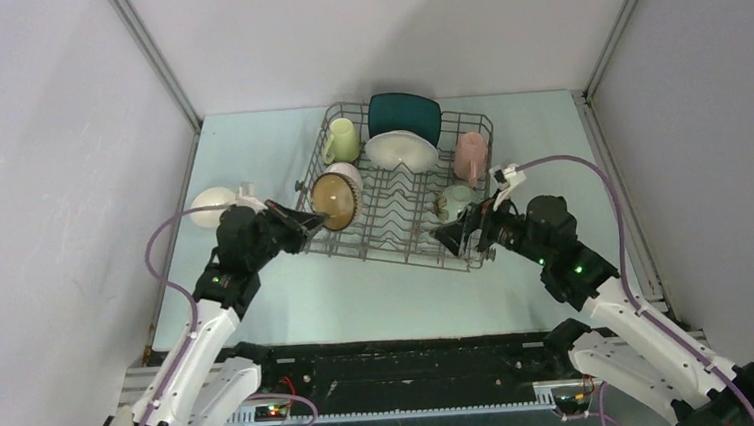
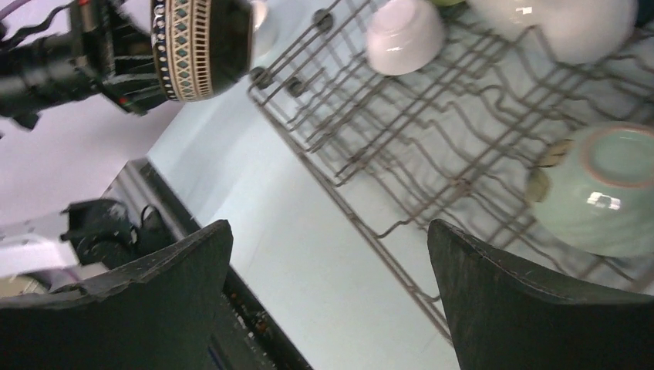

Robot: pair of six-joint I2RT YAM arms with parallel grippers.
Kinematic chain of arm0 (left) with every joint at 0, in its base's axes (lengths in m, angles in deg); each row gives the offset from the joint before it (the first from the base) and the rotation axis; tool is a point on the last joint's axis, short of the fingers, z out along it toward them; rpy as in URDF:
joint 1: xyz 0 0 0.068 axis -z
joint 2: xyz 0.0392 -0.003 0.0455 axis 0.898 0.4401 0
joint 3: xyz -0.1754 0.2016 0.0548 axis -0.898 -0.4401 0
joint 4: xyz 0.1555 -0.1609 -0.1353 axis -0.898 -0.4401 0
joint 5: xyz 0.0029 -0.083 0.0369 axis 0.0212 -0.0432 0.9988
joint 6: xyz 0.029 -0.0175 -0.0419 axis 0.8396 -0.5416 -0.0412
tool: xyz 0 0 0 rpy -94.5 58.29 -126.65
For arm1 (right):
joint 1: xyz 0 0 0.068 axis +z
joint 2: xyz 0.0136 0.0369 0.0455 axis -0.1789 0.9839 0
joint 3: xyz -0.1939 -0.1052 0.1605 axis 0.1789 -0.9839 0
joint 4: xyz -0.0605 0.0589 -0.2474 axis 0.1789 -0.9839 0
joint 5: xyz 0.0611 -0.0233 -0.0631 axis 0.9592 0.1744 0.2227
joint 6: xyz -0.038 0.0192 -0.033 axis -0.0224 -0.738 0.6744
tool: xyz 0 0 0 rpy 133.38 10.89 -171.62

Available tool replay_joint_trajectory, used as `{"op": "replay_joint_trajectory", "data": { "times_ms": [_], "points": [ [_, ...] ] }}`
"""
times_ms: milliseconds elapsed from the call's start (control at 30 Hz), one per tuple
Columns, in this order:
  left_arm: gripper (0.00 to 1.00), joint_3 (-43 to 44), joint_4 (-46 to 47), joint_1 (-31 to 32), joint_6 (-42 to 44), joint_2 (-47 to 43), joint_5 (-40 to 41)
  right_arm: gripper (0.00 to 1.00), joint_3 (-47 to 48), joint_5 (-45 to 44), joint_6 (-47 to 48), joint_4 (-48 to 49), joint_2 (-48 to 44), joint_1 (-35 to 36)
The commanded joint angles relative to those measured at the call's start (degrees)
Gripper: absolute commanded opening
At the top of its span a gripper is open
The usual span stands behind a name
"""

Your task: Load the mixed dishes into the dish rack

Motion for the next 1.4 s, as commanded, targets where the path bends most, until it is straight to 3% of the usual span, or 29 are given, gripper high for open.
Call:
{"op": "replay_joint_trajectory", "data": {
  "times_ms": [0,267,700,1233,1367],
  "points": [
    [0.0,-0.4,16.5,4.3,-3.7,-0.2,-9.9,0.99,-1.7,2.8,0.8,9.8,0.6,4.9],
    [0.0,-4.5,28.3,10.8,-5.1,3.6,-8.3,0.99,-3.0,-6.8,1.9,14.3,0.6,14.6],
    [0.0,-6.7,44.4,14.8,-10.2,12.0,-10.1,1.0,-7.1,-12.8,-4.8,21.9,0.8,15.7],
    [0.0,-6.3,45.2,17.7,-10.0,15.0,-11.3,1.0,-7.0,-6.8,-7.2,37.5,10.4,15.9],
    [0.0,-6.7,45.3,18.3,-9.8,15.0,-11.0,1.0,-6.8,-10.0,-6.0,37.5,10.2,16.9]
  ]
}}
